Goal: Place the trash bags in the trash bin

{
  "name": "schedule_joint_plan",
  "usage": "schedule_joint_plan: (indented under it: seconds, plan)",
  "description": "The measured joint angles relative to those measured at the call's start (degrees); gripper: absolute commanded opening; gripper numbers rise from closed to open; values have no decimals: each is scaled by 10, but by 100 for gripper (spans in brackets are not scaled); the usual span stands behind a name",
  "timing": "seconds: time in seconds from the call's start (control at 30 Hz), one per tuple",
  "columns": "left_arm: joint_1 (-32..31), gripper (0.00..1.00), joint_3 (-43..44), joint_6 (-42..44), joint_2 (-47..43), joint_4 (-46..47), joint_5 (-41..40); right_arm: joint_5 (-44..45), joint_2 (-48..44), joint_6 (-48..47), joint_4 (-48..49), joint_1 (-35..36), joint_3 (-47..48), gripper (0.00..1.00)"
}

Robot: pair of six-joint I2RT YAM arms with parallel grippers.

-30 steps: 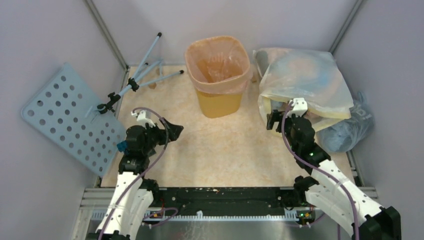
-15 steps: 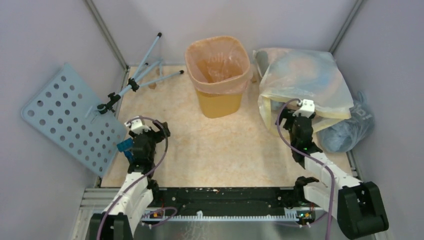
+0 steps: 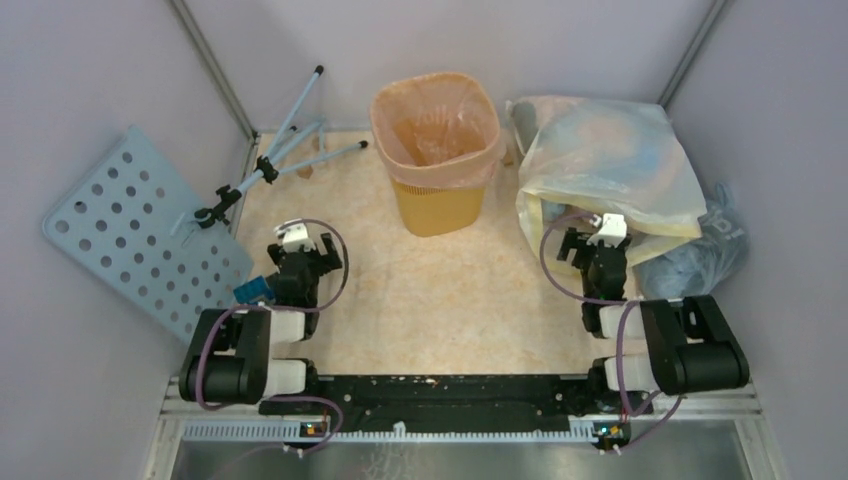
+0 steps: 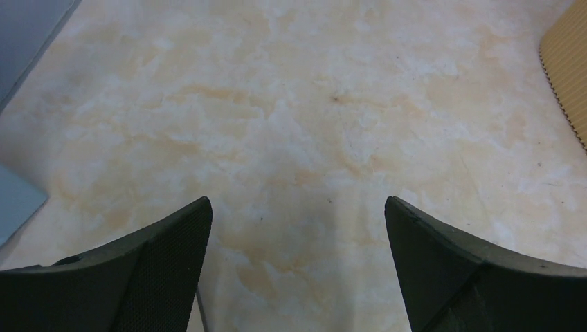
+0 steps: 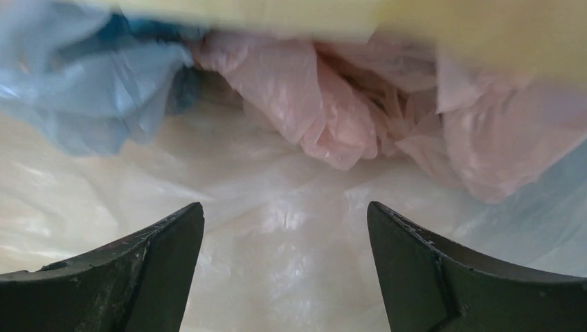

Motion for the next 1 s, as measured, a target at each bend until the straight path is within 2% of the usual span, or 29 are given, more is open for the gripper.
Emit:
schedule_joint_plan:
  seconds: [0.13, 0.2, 0.27, 0.33, 0.6, 1.0]
  plan:
    - [0, 99, 21, 32, 56, 42, 11, 6, 88, -20, 66, 0, 0, 80]
    - [1, 99, 23, 44, 85, 92, 19, 14, 101, -24, 78, 0, 0, 91]
    - [4, 99, 27, 61, 136, 141, 42, 23, 101, -29, 101, 0, 0, 92]
    - [5, 99, 35, 77, 171, 149, 70, 26, 101, -29, 110, 0, 0, 92]
    - [4, 99, 62, 111, 175, 140, 131, 28, 101, -29, 118, 0, 0, 93]
    - [4, 99, 66, 122, 175, 124, 152, 29, 101, -29, 118, 0, 0, 94]
